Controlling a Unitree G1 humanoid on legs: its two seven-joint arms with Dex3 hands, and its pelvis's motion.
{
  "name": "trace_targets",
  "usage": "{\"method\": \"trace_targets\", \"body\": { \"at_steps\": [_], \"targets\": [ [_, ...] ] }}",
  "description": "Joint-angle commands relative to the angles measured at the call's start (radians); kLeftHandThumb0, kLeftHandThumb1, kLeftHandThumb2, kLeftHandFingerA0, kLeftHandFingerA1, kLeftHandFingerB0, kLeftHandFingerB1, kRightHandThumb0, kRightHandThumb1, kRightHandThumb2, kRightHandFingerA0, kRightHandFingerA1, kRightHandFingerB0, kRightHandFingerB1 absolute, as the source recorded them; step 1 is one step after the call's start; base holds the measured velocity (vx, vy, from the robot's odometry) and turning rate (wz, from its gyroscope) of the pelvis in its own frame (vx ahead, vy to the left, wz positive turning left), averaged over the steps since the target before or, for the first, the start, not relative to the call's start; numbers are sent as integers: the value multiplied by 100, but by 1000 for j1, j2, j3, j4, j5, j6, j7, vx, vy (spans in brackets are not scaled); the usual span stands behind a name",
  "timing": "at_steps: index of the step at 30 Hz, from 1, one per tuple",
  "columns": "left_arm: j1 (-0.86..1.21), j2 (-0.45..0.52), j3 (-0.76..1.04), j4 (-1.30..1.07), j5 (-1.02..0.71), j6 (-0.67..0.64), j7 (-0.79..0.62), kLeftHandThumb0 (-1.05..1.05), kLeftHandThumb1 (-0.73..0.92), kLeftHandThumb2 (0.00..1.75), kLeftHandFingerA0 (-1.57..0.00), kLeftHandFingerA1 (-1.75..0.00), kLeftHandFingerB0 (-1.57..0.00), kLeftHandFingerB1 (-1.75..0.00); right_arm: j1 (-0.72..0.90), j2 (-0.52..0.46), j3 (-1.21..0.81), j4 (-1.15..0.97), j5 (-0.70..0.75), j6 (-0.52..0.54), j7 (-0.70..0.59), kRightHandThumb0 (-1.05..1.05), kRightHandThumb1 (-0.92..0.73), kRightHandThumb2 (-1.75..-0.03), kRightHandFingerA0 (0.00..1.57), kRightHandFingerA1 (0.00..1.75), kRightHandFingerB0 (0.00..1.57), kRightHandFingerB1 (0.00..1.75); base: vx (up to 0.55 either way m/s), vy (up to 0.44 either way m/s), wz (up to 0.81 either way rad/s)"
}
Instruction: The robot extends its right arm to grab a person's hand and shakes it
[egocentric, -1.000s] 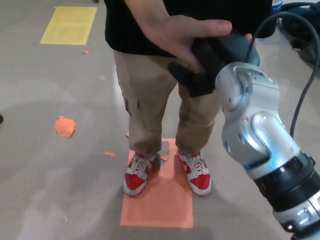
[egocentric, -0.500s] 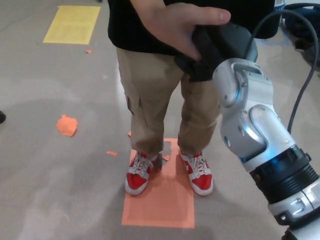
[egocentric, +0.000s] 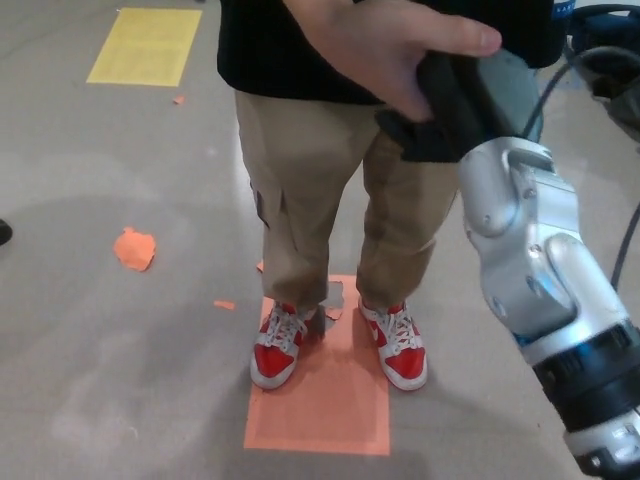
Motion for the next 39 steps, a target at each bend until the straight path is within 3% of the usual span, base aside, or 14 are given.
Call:
{"method": "trace_targets", "body": {
  "at_steps": [1,11,13,14,19,20,24,26,27,29,31,32,34,39],
  "targets": [
    [-17,23,21,4,-12,-1,-3,-46,79,64,-21,-30,-18,-29,34,11,-27,-399,20,74,105,-13,-77,-80,106,98,74,86,0,0,0],
    [-26,24,6,16,5,-5,3,-27,58,108,-7,-50,-7,-49,35,41,-17,-714,-13,81,147,-8,-71,-77,109,84,77,84,0,0,0],
    [-29,21,6,19,5,4,7,-27,60,108,-6,-49,-6,-49,42,47,-15,-650,3,117,163,-6,-69,-79,107,90,78,82,0,0,0],
    [-29,21,7,19,4,5,6,-48,79,64,-20,-31,-18,-30,42,44,-12,-619,4,129,170,-6,-72,-75,106,93,77,83,0,0,0],
    [-22,20,36,11,-20,-1,-20,-49,80,64,-21,-31,-17,-29,4,6,-2,-237,25,93,113,-4,-60,-58,89,126,77,87,0,0,0],
    [-24,24,16,11,6,-3,-7,-27,58,108,-8,-49,-8,-49,-17,-5,4,-77,26,62,73,-7,-57,-57,86,117,74,68,0,0,0],
    [-27,25,4,13,20,-16,8,-28,58,108,-6,-49,-6,-49,-60,-3,3,266,50,40,35,-1,-57,-56,103,69,81,59,0,0,0],
    [-28,24,3,15,19,-15,6,-51,80,64,-21,-31,-18,-30,-66,2,-2,374,68,14,23,-16,-69,-60,93,83,73,62,0,0,0],
    [-29,22,7,14,14,-11,4,-27,60,108,-6,-49,-6,-49,-60,4,-2,425,76,-2,19,-19,-73,-62,100,86,74,62,0,0,0],
    [-28,20,14,13,4,-8,-1,-47,80,64,-21,-31,-17,-30,-55,9,-3,488,85,-21,14,-19,-74,-62,100,84,75,60,0,0,0],
    [-29,21,13,14,4,-7,-7,-48,81,65,-21,-31,-17,-29,-57,16,-8,537,96,-43,3,-18,-74,-62,86,77,73,58,0,0,0],
    [-28,23,6,15,12,-3,-4,-27,60,109,-6,-49,-6,-49,-54,18,-9,571,103,-63,-2,-16,-74,-61,90,83,73,60,0,0,0],
    [-24,23,2,15,15,-2,-2,-48,81,64,-21,-31,-17,-29,-50,20,-8,590,107,-74,-5,-16,-75,-62,88,81,72,59,0,0,0],
    [-19,22,5,16,7,-1,-8,-48,81,64,-21,-31,-17,-29,-62,22,-9,633,118,-101,-26,-16,-75,-62,88,81,72,59,0,0,0]
  ]
}}
